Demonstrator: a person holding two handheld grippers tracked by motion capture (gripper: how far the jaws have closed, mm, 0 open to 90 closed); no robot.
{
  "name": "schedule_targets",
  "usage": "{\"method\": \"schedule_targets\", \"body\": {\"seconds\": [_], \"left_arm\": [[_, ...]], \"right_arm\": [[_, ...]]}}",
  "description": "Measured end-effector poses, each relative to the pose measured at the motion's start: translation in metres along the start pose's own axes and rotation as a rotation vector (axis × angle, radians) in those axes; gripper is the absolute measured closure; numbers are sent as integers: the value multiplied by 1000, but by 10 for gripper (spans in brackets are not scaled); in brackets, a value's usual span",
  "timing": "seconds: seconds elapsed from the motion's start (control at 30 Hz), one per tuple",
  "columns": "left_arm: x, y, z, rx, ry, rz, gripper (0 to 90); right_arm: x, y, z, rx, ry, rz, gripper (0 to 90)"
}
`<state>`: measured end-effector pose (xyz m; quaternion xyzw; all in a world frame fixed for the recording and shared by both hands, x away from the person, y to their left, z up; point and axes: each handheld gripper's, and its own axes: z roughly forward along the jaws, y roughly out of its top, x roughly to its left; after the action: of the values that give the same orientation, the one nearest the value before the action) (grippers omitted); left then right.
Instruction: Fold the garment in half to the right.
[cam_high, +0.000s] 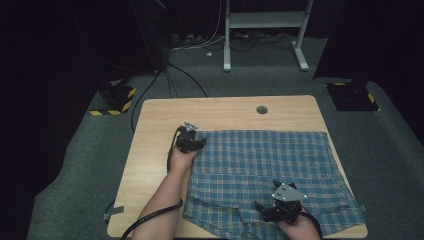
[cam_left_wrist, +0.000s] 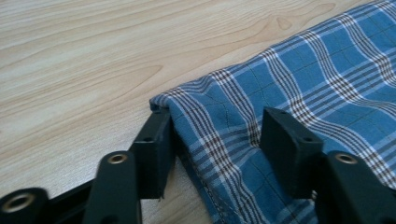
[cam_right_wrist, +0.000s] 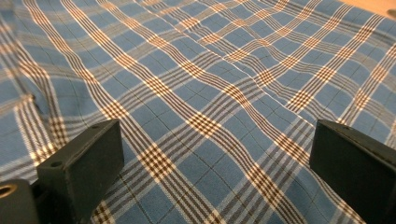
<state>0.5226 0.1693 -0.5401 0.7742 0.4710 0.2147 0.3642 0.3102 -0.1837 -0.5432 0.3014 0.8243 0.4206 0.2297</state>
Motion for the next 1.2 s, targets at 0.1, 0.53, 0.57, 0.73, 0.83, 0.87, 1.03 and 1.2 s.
{"method": "schedule_targets", "body": {"seconds": [0.1, 0.53, 0.57, 0.73, 0.83, 0.87, 1.03, 1.2], "left_arm": [[-1, 0, 0, -5, -19, 13, 570], [-10, -4, -4, -12, -33, 120, 834], [-11, -4, -5, -12, -30, 120, 834], [-10, -8, -8, -13, -32, 102, 833], [-8, -9, -10, -11, -45, 80, 832], [-8, -9, -11, -12, -48, 76, 832], [-7, -11, -11, -21, -54, 63, 829], [-6, -12, -11, -24, -60, 58, 828]], "right_arm": [[4, 1, 1, 7, -27, -20, 23], [19, 18, -8, -55, -45, 7, 0], [23, 23, -8, -52, -32, 19, 0], [41, 41, -6, -44, 7, 48, 13], [54, 49, -3, -39, 42, 68, 13], [58, 51, -1, -39, 49, 69, 13], [79, 59, 9, -25, 86, 57, 21], [101, 67, 21, 25, 120, 8, 46]]}}
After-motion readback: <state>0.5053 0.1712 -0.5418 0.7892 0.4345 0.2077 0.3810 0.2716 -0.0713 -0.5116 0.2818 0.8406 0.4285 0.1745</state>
